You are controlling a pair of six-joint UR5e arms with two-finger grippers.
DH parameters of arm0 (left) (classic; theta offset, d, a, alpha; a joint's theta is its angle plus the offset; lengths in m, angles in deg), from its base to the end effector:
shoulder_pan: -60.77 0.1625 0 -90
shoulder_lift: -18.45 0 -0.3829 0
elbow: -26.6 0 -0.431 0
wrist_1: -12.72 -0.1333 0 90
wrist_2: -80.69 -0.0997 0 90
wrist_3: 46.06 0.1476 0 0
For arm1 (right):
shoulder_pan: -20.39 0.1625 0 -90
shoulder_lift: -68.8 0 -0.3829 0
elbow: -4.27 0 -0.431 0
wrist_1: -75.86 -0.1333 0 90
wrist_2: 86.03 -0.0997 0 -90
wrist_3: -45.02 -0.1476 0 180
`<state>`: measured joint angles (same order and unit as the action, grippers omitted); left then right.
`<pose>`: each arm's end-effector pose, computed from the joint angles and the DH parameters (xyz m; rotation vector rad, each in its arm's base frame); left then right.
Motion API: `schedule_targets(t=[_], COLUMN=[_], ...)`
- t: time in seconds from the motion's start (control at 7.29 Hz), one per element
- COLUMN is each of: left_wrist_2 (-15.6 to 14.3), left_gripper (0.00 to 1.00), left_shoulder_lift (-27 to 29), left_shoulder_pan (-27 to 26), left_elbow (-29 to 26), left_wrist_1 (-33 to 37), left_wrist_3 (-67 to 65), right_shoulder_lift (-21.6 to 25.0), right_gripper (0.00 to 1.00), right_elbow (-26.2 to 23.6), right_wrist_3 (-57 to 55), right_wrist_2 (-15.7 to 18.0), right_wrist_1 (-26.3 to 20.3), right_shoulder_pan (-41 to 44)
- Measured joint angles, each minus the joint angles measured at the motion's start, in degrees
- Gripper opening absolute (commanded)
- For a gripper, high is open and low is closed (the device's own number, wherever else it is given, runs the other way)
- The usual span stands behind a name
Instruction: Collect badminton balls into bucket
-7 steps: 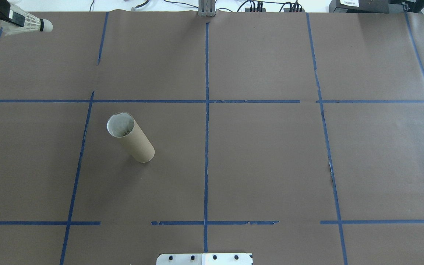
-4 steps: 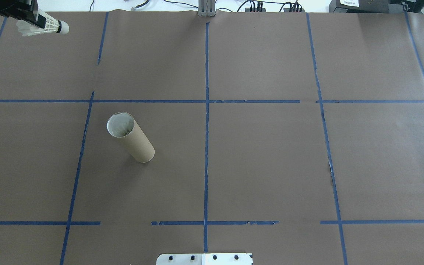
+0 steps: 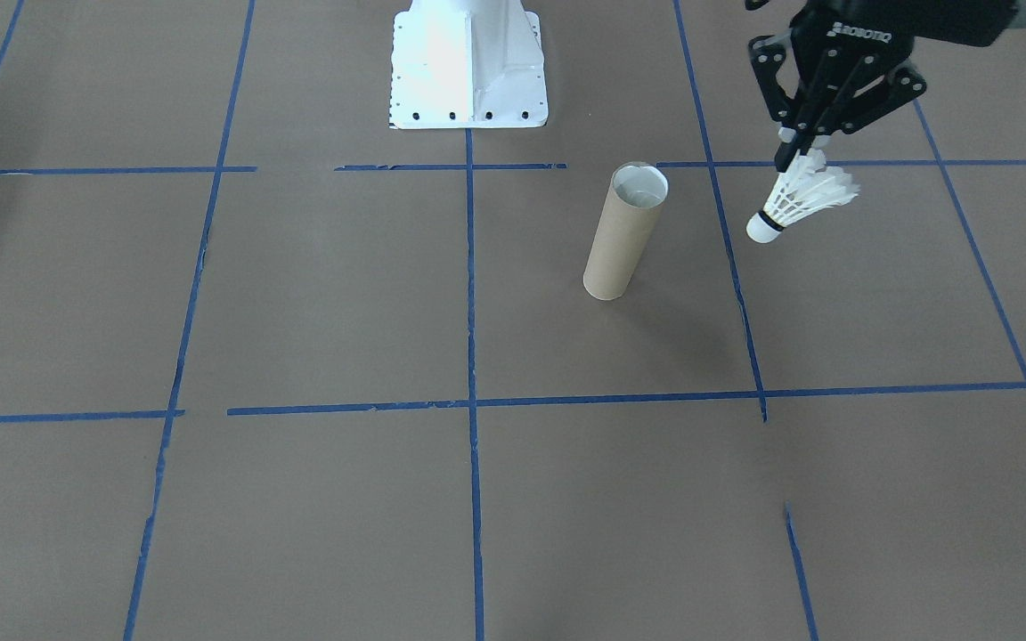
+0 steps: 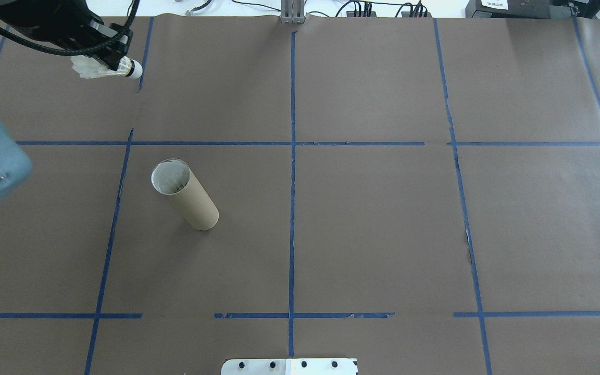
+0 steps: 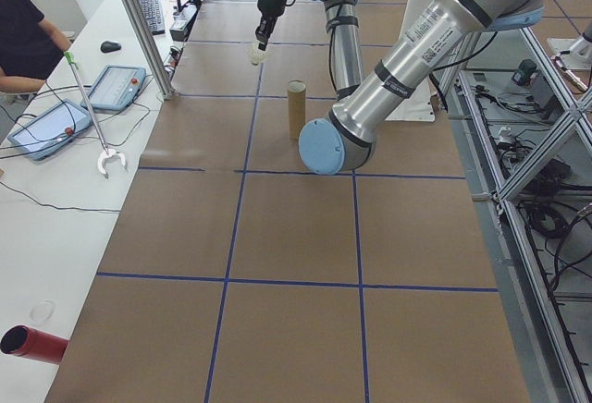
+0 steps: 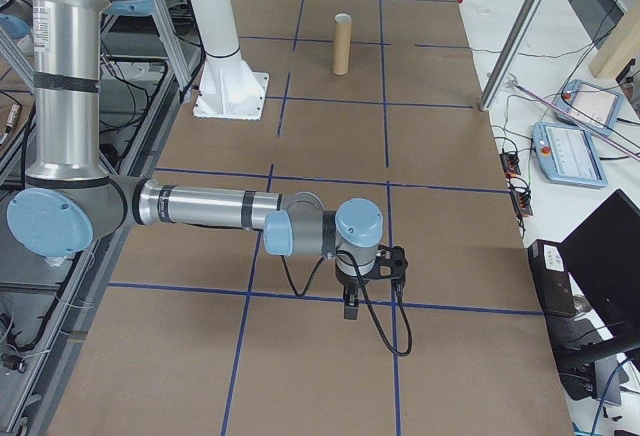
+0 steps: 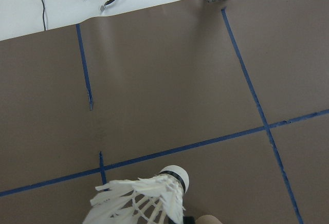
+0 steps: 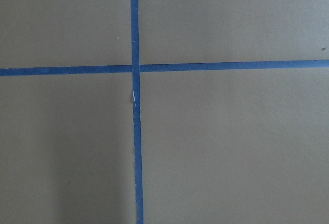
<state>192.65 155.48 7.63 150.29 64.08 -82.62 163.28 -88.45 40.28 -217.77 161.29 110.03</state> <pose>0.2467 -0.4592 0.0329 0.3628 0.7268 0.1457 0.0319 -0.5061 0.6626 0.0144 -0.7298 0.0552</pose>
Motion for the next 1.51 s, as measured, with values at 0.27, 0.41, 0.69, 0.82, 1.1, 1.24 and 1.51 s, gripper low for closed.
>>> schedule_targets(t=[0.27, 0.41, 0.69, 0.82, 1.1, 1.24, 1.51], left_wrist_2=[-6.8, -8.9, -13.0, -15.3, -18.6, -19.1, -17.6], left_gripper=[0.00, 0.00, 0.00, 0.00, 0.00, 0.00, 0.00], left_shoulder_lift=[5.6, 8.6, 12.4, 13.0, 13.1, 13.0, 12.6], left_shoulder_pan=[5.8, 7.9, 11.1, 12.1, 12.7, 12.8, 14.2], left_elbow=[-1.9, -4.9, -9.5, -10.1, -10.2, -10.2, -10.3], left_wrist_1=[-7.2, -9.5, -13.0, -14.9, -19.1, -20.7, -22.6], left_wrist_3=[0.0, 0.0, 0.3, 1.8, 8.3, 10.5, 11.8], right_shoulder_lift=[0.0, 0.0, 0.0, 0.0, 0.0, 0.0, 0.0], right_gripper=[1.00, 1.00, 1.00, 1.00, 1.00, 1.00, 1.00], right_elbow=[0.0, 0.0, 0.0, 0.0, 0.0, 0.0, 0.0], right_wrist_3=[0.0, 0.0, 0.0, 0.0, 0.0, 0.0, 0.0], right_wrist_2=[0.0, 0.0, 0.0, 0.0, 0.0, 0.0, 0.0], right_wrist_1=[0.0, 0.0, 0.0, 0.0, 0.0, 0.0, 0.0], right_shoulder_pan=[0.0, 0.0, 0.0, 0.0, 0.0, 0.0, 0.0])
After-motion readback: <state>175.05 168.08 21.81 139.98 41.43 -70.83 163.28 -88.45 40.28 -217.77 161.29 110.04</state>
